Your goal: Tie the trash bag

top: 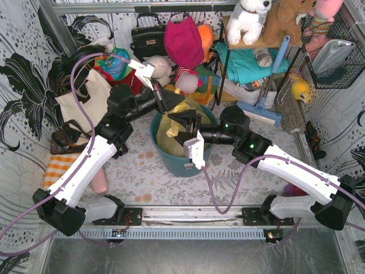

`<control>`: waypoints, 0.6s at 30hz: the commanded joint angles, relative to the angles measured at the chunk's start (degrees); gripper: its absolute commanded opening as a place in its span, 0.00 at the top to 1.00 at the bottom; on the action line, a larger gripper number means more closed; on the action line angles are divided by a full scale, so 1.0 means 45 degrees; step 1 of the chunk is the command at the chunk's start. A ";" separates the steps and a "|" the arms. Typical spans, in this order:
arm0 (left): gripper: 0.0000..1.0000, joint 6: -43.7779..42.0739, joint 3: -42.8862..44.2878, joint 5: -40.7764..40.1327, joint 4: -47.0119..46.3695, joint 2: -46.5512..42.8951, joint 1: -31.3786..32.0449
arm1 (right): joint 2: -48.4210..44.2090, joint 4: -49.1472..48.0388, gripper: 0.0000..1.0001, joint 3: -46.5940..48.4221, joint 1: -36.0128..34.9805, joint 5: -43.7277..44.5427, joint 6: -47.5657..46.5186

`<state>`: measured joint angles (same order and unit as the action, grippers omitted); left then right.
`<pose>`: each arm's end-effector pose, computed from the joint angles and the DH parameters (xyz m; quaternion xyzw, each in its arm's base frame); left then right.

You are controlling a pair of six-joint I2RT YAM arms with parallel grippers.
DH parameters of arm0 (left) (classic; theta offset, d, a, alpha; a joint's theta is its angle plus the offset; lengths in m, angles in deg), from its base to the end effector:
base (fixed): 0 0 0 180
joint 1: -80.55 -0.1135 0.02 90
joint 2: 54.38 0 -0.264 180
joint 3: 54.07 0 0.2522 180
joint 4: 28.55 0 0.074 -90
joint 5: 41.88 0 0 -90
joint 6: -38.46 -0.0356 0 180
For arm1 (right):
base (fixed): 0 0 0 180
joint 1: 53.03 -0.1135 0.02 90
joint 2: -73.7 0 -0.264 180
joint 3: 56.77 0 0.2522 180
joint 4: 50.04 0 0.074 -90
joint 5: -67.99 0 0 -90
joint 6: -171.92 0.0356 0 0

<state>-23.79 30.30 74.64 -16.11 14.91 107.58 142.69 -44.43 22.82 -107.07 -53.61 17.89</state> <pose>0.2385 -0.1395 0.4309 0.1617 0.6732 -0.4645 0.5521 0.1477 0.2353 0.4154 -0.6608 0.1624 0.1215 0.7227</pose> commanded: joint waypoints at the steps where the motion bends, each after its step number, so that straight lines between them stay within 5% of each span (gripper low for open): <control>1: 0.98 -0.0159 0.0442 0.0153 -0.0082 -0.0127 0.0028 | 0.0090 -0.1602 0.46 -0.0342 -0.0172 0.0916 -0.0584; 18: 0.98 -0.0424 0.0408 -0.0171 -0.0221 -0.0325 0.0026 | -0.0544 -0.1695 1.00 -0.0606 -0.0185 0.0011 0.0099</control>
<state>-24.10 30.30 74.64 -14.76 14.76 107.58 142.41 -49.30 21.05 -107.55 -50.83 16.51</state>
